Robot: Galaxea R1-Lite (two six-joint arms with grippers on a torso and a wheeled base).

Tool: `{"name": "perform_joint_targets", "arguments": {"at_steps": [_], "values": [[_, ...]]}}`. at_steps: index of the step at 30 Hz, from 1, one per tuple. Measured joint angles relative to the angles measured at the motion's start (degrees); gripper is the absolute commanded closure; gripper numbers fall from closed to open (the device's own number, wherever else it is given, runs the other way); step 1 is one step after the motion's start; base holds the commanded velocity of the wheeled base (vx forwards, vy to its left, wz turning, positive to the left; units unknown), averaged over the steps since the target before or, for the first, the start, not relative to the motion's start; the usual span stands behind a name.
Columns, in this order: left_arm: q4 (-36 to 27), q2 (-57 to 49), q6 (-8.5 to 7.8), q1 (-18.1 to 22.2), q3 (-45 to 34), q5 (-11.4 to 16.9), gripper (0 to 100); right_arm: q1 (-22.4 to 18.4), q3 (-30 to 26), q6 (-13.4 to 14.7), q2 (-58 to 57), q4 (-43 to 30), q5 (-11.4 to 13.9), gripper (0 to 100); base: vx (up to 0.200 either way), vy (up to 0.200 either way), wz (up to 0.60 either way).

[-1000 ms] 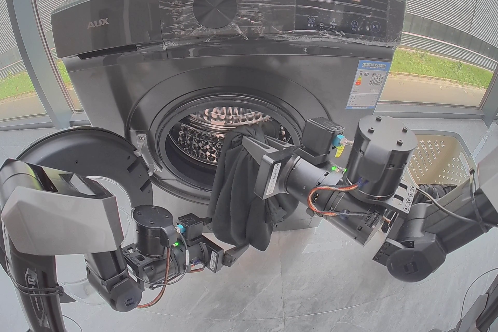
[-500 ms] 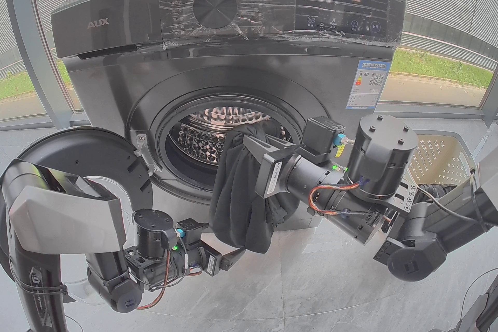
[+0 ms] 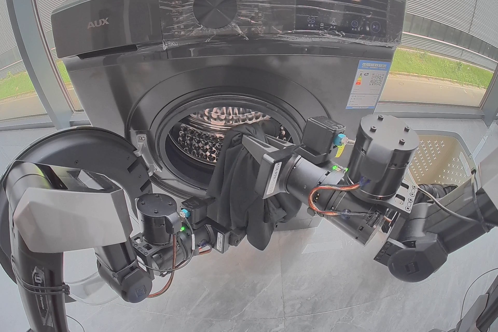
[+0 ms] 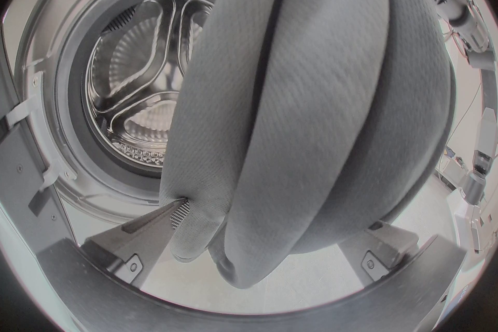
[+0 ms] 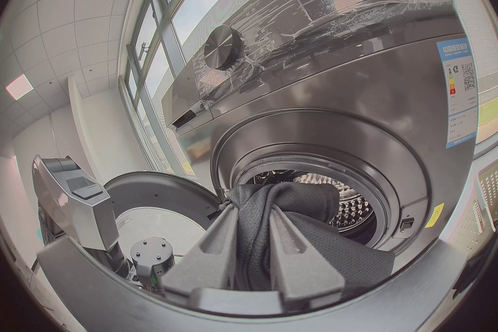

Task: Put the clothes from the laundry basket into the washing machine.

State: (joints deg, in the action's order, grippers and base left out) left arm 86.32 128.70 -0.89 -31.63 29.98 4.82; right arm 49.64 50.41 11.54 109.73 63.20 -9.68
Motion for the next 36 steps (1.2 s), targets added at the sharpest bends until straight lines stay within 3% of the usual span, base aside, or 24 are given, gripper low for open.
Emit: {"name": "perform_joint_targets", "arguments": {"at_steps": [1, 2, 17, 27, 28, 36], "values": [[0.04, -0.17, 0.05, -0.09, 0.12, 0.00, 0, 0.00, 0.00, 0.00, 0.02, -0.02, -0.02, 100, 0.000, 0.000, 0.00], [0.11, -0.39, 0.07, -0.13, 0.26, -0.02, 100, 0.00, 0.00, 0.02, 0.02, 0.06, -0.04, 100, 0.000, 0.000, 0.00], [0.13, -2.32, -0.04, -0.45, -0.40, 0.49, 100, -1.44, -2.32, -0.02, 0.17, 1.95, 0.11, 100, 0.000, 0.000, 0.00], [0.15, -13.23, -0.15, -0.37, -6.56, 3.01, 100, -3.21, -6.64, -0.06, 0.57, 1.94, 1.08, 100, 0.000, 0.000, 0.00], [0.17, -14.73, -0.11, -0.33, -7.18, 3.55, 100, -3.34, -6.91, -0.06, 0.68, 1.95, 1.23, 0, 0.000, 0.000, 0.00], [0.15, -21.92, 0.11, -0.28, -7.96, 5.00, 100, -3.86, -8.46, -0.06, 2.54, 3.23, 1.80, 0, 0.000, 0.000, 0.00]]}}
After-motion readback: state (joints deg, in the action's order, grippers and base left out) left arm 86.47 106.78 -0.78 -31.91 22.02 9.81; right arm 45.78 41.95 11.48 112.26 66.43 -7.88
